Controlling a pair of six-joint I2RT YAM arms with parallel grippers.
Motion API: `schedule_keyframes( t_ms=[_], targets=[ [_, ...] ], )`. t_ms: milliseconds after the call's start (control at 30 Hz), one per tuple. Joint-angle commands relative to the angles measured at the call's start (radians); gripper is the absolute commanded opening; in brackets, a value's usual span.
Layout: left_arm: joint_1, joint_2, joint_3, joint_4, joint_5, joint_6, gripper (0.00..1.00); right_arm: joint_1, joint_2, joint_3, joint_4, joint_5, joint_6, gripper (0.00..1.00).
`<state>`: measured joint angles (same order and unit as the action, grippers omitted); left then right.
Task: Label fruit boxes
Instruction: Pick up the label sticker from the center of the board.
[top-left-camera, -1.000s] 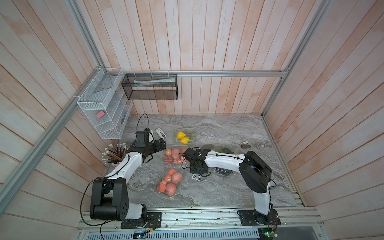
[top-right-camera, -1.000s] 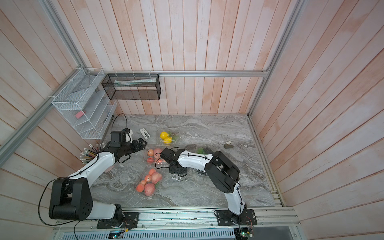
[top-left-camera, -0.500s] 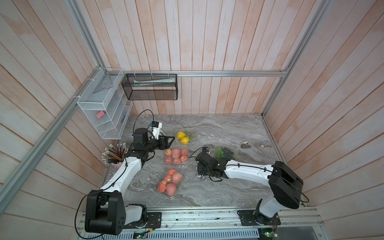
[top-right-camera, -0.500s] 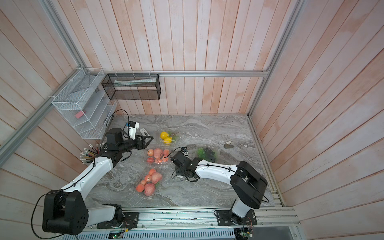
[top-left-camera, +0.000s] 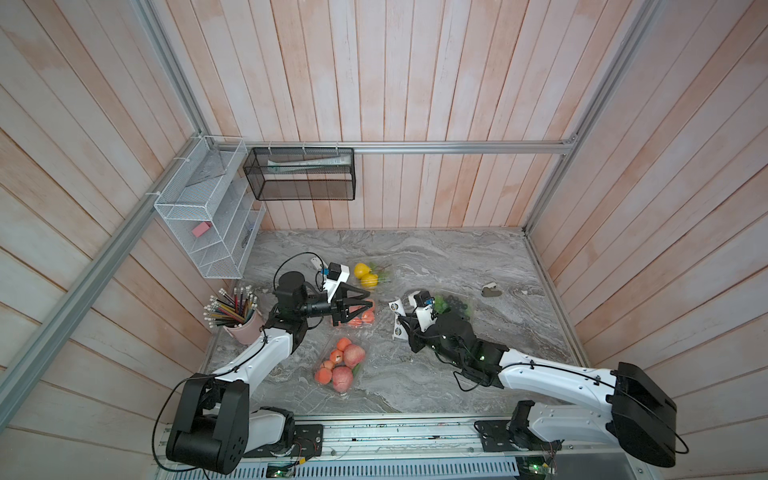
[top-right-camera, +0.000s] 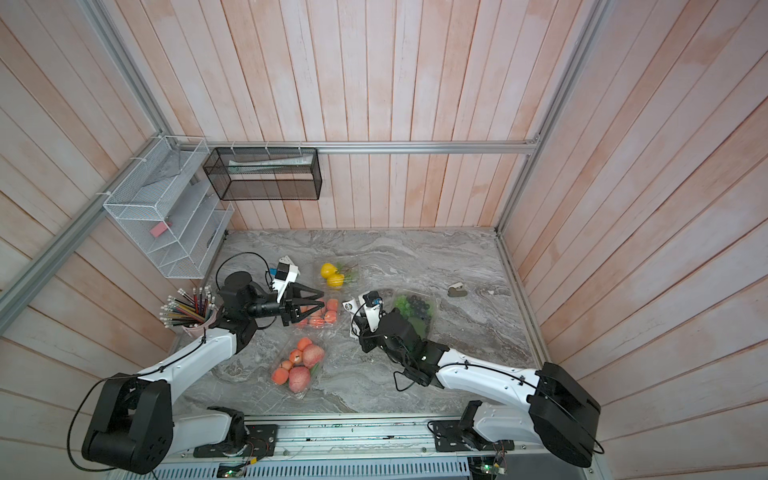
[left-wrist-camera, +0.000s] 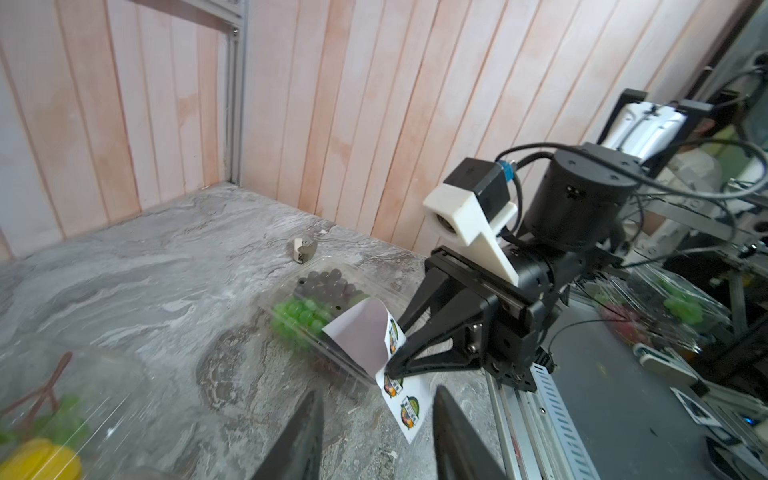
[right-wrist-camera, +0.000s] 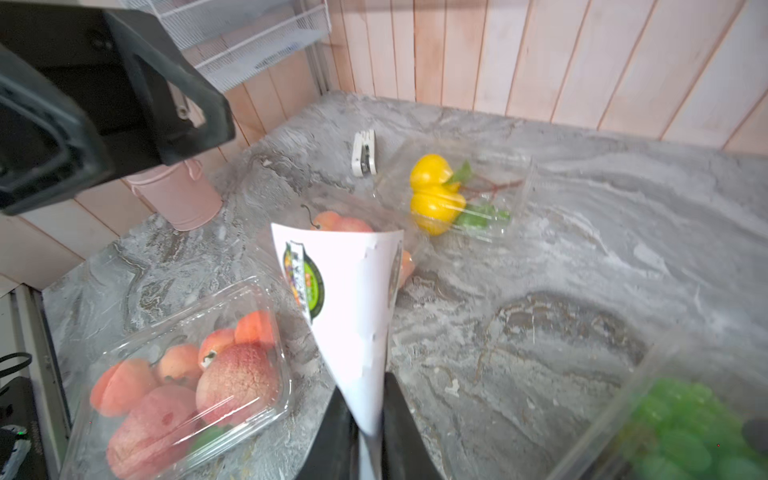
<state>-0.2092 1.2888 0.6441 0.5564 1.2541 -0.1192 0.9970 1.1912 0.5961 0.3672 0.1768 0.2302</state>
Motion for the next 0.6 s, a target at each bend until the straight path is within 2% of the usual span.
schedule_keyframes(
  t_ms=[0, 100, 300, 567],
  targets=[
    [-0.019, 0.007, 0.017, 0.09, 0.137, 0.066, 0.46, -0.004, -0.03, -0.029, 0.133, -0.032, -0.165, 0.15],
    [-0.04, -0.008, 0.019, 0.057, 0.139, 0.139, 0.47, -0.02, -0.04, -0.029, 0.148, -0.078, -0.189, 0.15],
    [-0.085, -0.015, 0.066, -0.121, 0.075, 0.298, 0.47, -0.02, -0.036, -0.046, 0.213, -0.163, -0.244, 0.14],
    [-0.102, -0.006, 0.08, -0.113, 0.069, 0.314, 0.38, -0.022, -0.014, -0.037, 0.229, -0.196, -0.245, 0.15]
  ],
)
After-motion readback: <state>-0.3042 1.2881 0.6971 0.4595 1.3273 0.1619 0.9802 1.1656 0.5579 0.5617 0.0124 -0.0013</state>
